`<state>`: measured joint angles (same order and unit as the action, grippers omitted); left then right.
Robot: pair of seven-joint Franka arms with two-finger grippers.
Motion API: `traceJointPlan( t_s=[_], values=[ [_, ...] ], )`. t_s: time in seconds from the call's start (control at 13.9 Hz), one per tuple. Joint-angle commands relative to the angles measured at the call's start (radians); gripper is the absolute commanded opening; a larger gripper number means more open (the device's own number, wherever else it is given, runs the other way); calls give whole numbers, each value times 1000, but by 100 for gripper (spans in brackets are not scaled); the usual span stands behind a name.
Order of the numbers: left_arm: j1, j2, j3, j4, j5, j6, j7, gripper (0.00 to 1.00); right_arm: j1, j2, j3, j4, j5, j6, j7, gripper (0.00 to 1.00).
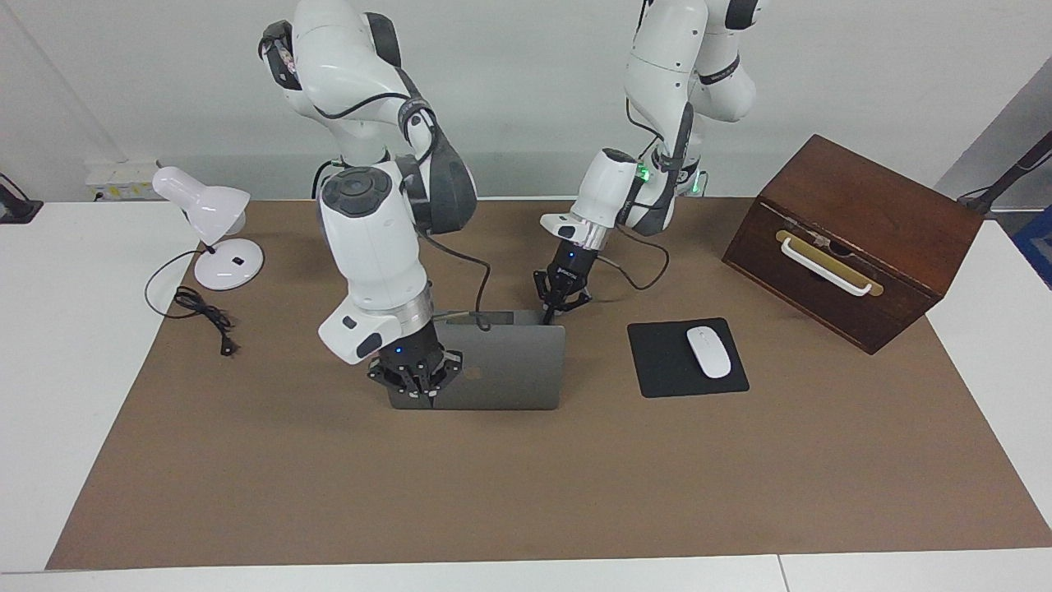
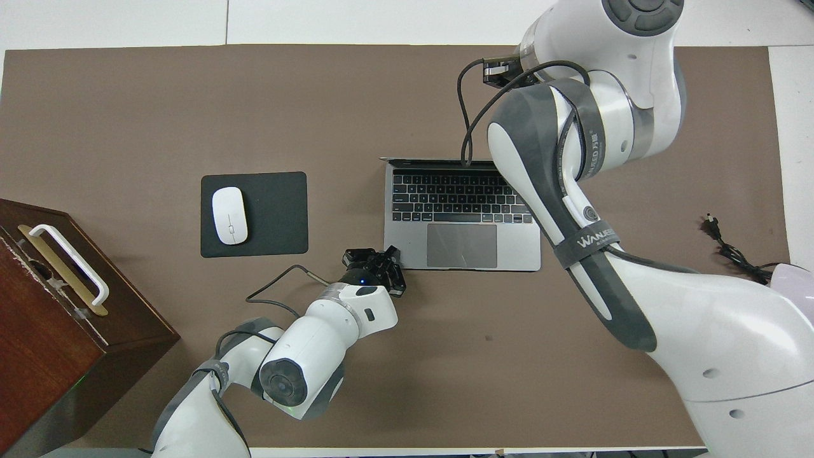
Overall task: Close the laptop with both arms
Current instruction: 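Push the laptop lid down with the right gripper toward the keyboard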
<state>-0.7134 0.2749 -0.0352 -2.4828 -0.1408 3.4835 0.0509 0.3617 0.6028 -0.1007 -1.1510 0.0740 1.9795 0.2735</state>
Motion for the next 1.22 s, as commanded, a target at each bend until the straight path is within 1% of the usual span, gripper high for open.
traceJointPlan(
  t_s=[0.0,0.5,0.79,0.93,1.15],
  values=[
    [-21,33,17,13,-16,19,43,0,-1,-49,-1,-61,62,-45,18,0],
    [-21,46,18,13,-17,19,52,0,-1,-71,-7,-61,98,-252,23,0],
    [-21,46,18,10,-17,19,52,0,-1,-89,-8,-91,128,-294,24,0],
    [-21,46,18,10,-17,19,52,0,-3,-97,-8,-98,167,-318,30,0],
    [-21,46,18,8,-17,19,52,0,-1,-123,-8,-151,181,-341,30,0]
  ],
)
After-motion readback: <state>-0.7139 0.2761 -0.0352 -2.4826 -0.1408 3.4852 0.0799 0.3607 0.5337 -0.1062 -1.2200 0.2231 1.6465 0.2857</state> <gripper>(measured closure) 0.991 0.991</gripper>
